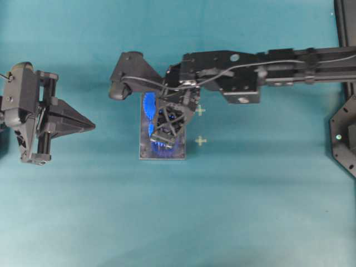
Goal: Fit the small gear onto the shaft.
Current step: 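Lift the small gear and carry it over the empty shaft, then lower the small gear onto the shaft beside the large gear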
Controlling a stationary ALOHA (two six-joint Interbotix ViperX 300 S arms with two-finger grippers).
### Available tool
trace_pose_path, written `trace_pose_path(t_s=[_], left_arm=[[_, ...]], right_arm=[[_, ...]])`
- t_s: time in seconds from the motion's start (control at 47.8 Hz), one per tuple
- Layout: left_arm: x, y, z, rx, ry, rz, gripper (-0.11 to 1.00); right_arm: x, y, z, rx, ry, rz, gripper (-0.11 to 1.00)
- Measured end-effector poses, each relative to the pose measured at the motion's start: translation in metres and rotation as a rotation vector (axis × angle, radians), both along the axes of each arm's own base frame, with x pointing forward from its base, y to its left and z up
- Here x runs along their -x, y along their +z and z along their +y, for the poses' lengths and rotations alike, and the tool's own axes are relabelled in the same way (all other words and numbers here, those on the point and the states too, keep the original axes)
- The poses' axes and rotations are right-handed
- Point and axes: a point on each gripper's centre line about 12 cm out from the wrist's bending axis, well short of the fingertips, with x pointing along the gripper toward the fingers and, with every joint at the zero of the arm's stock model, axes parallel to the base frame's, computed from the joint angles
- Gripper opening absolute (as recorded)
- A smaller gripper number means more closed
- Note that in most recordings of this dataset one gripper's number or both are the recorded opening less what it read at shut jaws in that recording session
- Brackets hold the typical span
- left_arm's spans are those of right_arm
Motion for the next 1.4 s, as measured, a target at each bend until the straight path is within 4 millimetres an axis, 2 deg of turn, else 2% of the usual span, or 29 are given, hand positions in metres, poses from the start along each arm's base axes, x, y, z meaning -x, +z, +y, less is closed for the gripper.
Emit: trace_pose_path(t_s=[0.962,1.004,1.066,1.129,1.401], left_arm=[[-0.0002,-0.0002,0.0004,0.0,0.002,0.0,0.0],[-0.0002,-0.0002,0.0,0.003,0.001,0.0,0.0],[0.0,-0.0008,0.0,0.005,0.003,0.002,0.0],[-0.0004,-0.0006,0.0,0.011,0.006,0.002,0.0],[-0.0006,0.0005,0.0,0.028,0.014,-0.01,0.0]], right_arm=[[-0.003,-0.0045,0.0033,-0.001,0.007,0.009,0.36],[-0.0028,-0.0046,0.0033,-0.001,0.007,0.011,0.41],[-0.0029,-0.0052,0.0035,-0.003,0.006,0.012,0.54],[-0.003,-0.006,0.0033,-0.002,0.005,0.014,0.61],[-0.0038,-0.005,0.0027,0.003,0.006,0.015,0.56]])
